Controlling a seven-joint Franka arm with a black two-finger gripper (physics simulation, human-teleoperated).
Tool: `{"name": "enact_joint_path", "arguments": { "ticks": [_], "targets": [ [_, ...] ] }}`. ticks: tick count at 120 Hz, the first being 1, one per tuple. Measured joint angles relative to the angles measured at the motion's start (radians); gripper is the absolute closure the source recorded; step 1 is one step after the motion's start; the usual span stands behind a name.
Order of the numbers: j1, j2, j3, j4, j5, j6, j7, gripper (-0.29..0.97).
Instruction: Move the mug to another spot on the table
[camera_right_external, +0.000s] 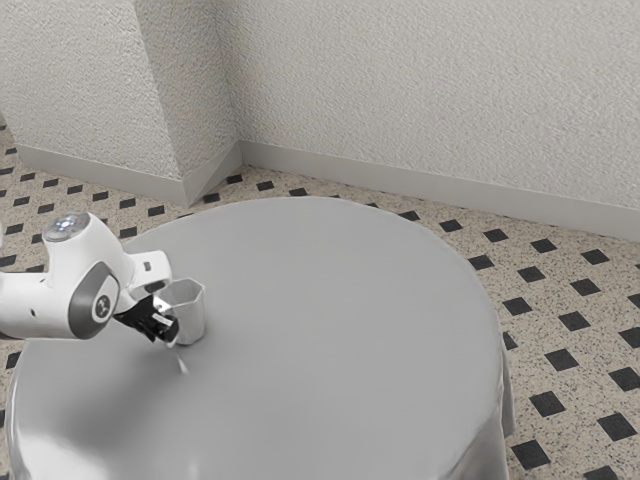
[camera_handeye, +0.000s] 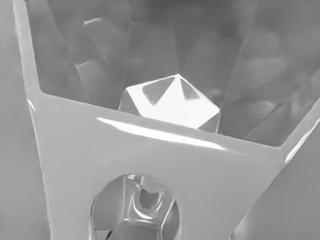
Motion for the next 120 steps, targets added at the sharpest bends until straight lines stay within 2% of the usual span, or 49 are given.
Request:
{"name": "enact_joint_path", "arguments": {
  "ticks": [57, 95, 120],
  "targets": [
    [-0.020, 0.022, -0.001, 0.001, -0.056, 0.092, 0.009, 0.62],
    [-0.037, 0.013, -0.002, -0.001, -0.067, 0.190, 0.014, 0.64],
    [-0.088, 0.006, -0.003, -0.001, -0.071, 0.240, 0.016, 0.67]
  ]
}}
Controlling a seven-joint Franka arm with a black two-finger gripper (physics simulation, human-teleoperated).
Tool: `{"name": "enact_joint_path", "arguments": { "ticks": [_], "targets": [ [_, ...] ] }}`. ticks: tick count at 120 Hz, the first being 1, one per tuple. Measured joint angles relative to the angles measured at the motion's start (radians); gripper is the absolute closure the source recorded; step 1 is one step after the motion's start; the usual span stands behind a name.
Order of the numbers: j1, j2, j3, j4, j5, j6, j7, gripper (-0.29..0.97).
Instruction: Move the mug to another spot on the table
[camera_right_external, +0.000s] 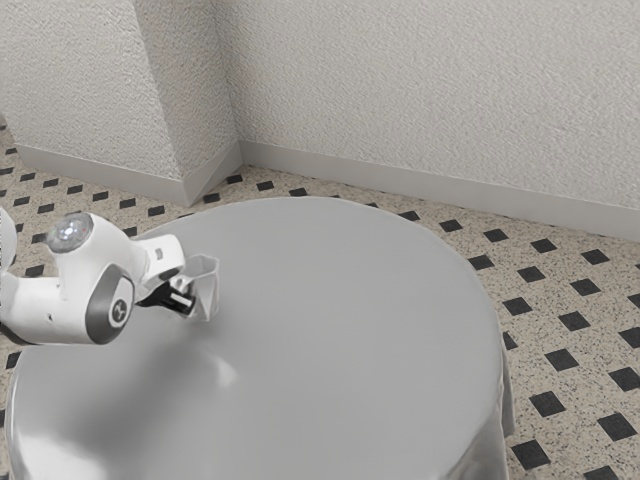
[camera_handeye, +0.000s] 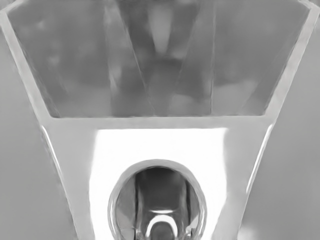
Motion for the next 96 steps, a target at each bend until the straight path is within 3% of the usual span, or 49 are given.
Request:
{"name": "enact_joint_path", "arguments": {
  "ticks": [27, 38, 66, 96],
  "targets": [
    [-0.112, 0.012, -0.003, 0.001, -0.016, 0.036, -0.012, 0.68],
    [-0.138, 0.038, -0.024, 0.013, -0.062, 0.055, -0.019, 0.68],
    [-0.177, 0.122, -0.111, 0.086, -0.256, 0.101, -0.036, 0.68],
    [-0.184, 0.200, -0.113, 0.154, -0.311, 0.137, -0.051, 0.67]
  ]
}}
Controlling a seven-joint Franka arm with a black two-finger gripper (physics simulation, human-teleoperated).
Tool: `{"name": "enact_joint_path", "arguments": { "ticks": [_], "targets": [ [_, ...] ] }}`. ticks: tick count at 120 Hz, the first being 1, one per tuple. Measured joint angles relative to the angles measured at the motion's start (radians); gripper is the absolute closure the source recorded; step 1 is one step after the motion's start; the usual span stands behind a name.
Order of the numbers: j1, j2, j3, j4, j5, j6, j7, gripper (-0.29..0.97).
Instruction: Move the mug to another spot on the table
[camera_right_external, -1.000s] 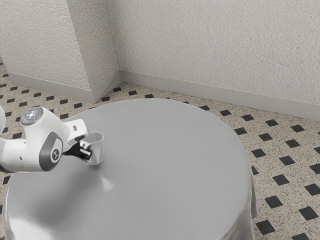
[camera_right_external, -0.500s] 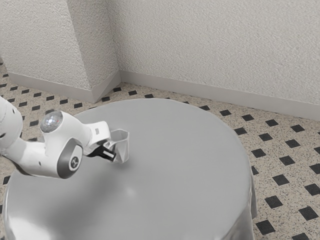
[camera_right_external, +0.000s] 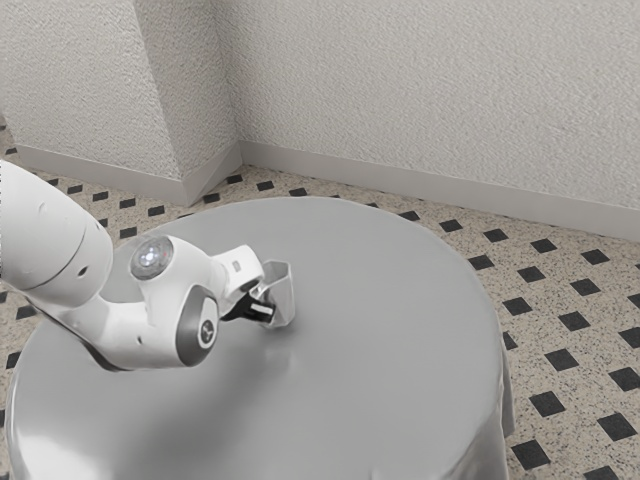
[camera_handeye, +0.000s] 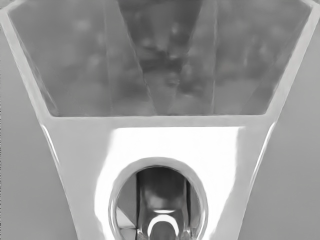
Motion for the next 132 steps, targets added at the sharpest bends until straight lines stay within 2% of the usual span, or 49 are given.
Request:
{"name": "enact_joint_path", "arguments": {
  "ticks": [30, 64, 99, 117, 132],
  "targets": [
    [0.001, 0.019, 0.001, 0.007, -0.019, 0.018, -0.009, 0.67],
    [0.014, 0.037, 0.007, 0.007, 0.022, 0.024, -0.010, 0.67],
    [0.016, 0.048, 0.011, 0.007, 0.034, 0.025, -0.013, 0.63],
    [0.015, 0.049, 0.011, 0.006, 0.035, 0.024, -0.015, 0.54],
    [0.014, 0.048, 0.011, 0.002, 0.035, 0.023, -0.017, 0.37]
  ]
}}
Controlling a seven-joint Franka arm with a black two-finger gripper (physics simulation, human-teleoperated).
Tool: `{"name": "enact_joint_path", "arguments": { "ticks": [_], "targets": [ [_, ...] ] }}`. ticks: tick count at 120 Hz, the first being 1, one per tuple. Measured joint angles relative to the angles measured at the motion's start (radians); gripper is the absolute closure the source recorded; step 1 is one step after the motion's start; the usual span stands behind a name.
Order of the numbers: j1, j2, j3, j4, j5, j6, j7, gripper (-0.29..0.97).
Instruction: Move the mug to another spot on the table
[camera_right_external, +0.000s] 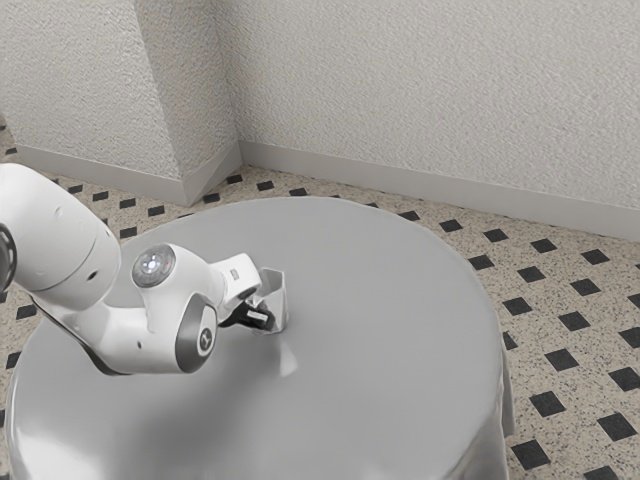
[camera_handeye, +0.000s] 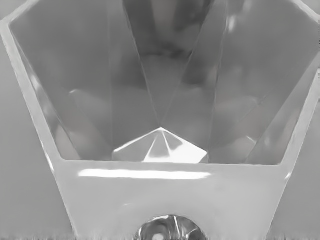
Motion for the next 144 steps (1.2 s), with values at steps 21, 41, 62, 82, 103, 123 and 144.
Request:
{"name": "enact_joint_path", "arguments": {
  "ticks": [21, 41, 62, 82, 103, 123, 144],
  "targets": [
    [0.001, -0.020, 0.000, -0.011, 0.000, -0.003, -0.002, 0.18],
    [0.001, -0.120, -0.001, -0.042, 0.000, -0.061, -0.003, 0.09],
    [-0.006, -0.262, -0.001, -0.059, 0.000, -0.185, -0.004, 0.05],
    [0.053, -0.347, -0.002, 0.107, 0.083, -0.469, -0.002, 0.04],
    [0.272, -0.315, 0.003, 0.472, 0.258, -0.934, -0.014, 0.03],
    [0.403, -0.192, -0.005, 0.801, 0.342, -1.270, -0.028, 0.02],
    [0.279, -0.148, -0.003, 0.981, 0.389, -1.507, -0.036, 0.02]
  ]
}}
